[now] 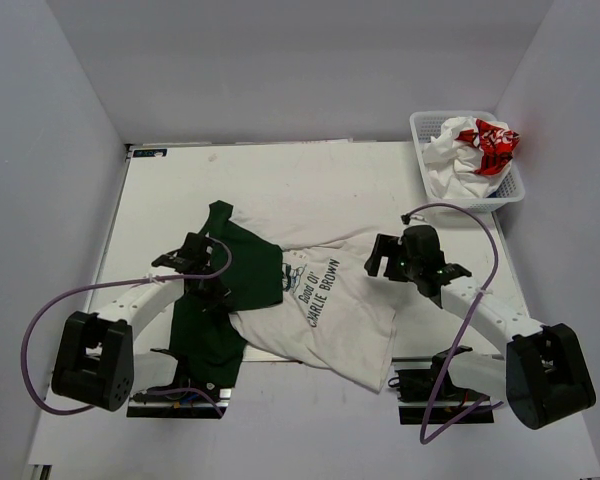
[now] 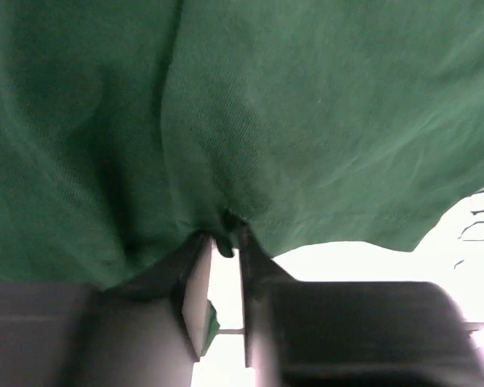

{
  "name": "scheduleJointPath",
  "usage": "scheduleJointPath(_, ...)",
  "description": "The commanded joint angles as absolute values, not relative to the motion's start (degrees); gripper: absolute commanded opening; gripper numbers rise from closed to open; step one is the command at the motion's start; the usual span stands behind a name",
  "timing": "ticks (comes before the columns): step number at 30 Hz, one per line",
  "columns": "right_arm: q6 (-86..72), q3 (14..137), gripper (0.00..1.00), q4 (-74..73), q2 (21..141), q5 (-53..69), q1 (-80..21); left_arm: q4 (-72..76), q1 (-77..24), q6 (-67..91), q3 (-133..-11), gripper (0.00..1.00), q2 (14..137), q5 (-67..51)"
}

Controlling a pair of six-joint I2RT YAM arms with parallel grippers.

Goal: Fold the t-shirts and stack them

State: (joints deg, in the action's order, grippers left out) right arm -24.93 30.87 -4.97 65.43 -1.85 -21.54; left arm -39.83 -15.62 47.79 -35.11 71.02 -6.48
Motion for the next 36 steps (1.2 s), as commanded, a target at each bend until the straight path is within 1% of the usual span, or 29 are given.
scheduleJointPath(1,-25.40,29.53,0.90,-3.34,65.65,-0.53,-21.97,-39.28,-15.91,47.72,-37.53,0.24,69.09,-5.28)
scheduleJointPath(2,-25.49,29.36,0.90,-3.17,65.57,1.30,-21.71,-39.90,-15.91,47.72,-38.23,0.21,69.08,-5.27)
scheduleJointPath(4,-25.40,28.39,0.90,-3.25,65.39,2.10,-21.89,-41.04,-15.91,47.72,-39.72,0.05,68.56,-4.48)
scheduleJointPath(5,-25.23,28.04,0.90,-3.25,65.30,2.37,-21.97,-41.74,-15.91,47.72,-40.25,0.00,68.55,-3.87)
scheduleJointPath(9,-23.20,27.33,0.90,-3.51,64.87,3.69,-22.15,-38.95,-15.91,46.06,-42.71,0.00,68.03,-3.16)
scheduleJointPath(13,-22.24,27.68,0.90,-3.43,63.29,1.15,-22.24,-33.76,-15.91,44.82,-47.89,0.00,69.86,-3.16)
scheduleJointPath(15,-22.85,28.04,0.90,-3.25,62.76,-1.65,-22.06,-32.00,-15.91,44.03,-53.68,0.00,72.41,-2.64)
scheduleJointPath(18,-24.69,30.13,0.90,-2.72,63.54,-5.44,-21.71,-28.22,-15.91,41.14,-63.96,0.00,80.31,-0.01)
scheduleJointPath(19,-25.22,31.02,0.90,-4.12,65.55,-6.58,-21.80,-27.43,-15.13,40.00,-70.77,0.00,83.03,0.00)
scheduleJointPath(20,-25.40,32.85,0.90,-5.17,66.52,-9.20,-21.80,-26.46,-14.60,39.21,-74.84,0.00,86.10,-0.61)
scheduleJointPath(21,-25.05,34.87,0.90,-5.79,67.40,-9.84,-21.80,-26.46,-14.59,38.68,-79.32,0.00,93.18,-0.01)
scheduleJointPath(22,-25.22,35.94,0.90,-6.50,70.02,-11.24,-21.54,-26.98,-14.59,37.28,-89.81,0.00,97.34,1.22)
scheduleJointPath(23,-25.14,38.64,0.90,-6.85,71.09,-11.77,-21.36,-27.68,-14.59,36.40,-96.09,0.00,101.73,3.23)
scheduleJointPath(24,-25.31,39.63,0.90,-7.29,72.15,-12.56,-21.27,-28.99,-14.59,36.39,-102.94,0.00,112.04,4.21)
scheduleJointPath(25,-25.57,40.68,0.90,-7.99,74.25,-13.79,-21.10,-33.62,-13.98,35.69,-119.63,0.00,118.06,5.09)
scheduleJointPath(27,-25.75,44.54,0.90,-9.40,78.20,-14.23,-20.83,-37.95,-12.75,35.16,-138.42,0.00,130.45,5.80)
scheduleJointPath(28,-25.75,45.78,0.90,-9.58,78.92,-14.33,-20.66,-37.97,-11.53,35.16,-152.61,0.00,140.52,4.58)
scheduleJointPath(29,-25.58,47.88,0.90,-9.84,79.71,-14.33,-20.57,-34.92,-10.90,35.68,-154.49,0.00,142.80,1.35)
scheduleJointPath(30,-24.97,48.16,0.90,-9.93,81.11,-14.07,-20.57,-30.19,-10.29,35.68,-152.34,0.10,142.82,-1.38)
scheduleJointPath(31,-24.35,48.69,0.90,-9.76,81.12,-14.06,-20.48,-24.14,-9.76,35.68,-140.48,0.35,141.08,-4.28)
scheduleJointPath(32,-23.82,48.60,0.90,-9.49,81.30,-13.80,-20.48,-13.38,-8.97,36.21,-134.71,0.72,136.54,-9.96)
scheduleJointPath(33,-22.60,48.43,0.90,-9.49,80.52,-13.36,-20.65,-11.18,-8.96,36.21,-129.17,1.00,134.84,-11.59)
scheduleJointPath(34,-22.24,48.25,0.90,-9.58,80.16,-13.45,-20.83,-11.16,-8.96,36.21,-129.11,1.00,133.87,-11.60)
scheduleJointPath(36,-21.01,46.34,0.90,-9.06,77.28,-11.70,-21.09,-16.59,-9.49,32.44,-131.38,1.00,132.63,-10.90)
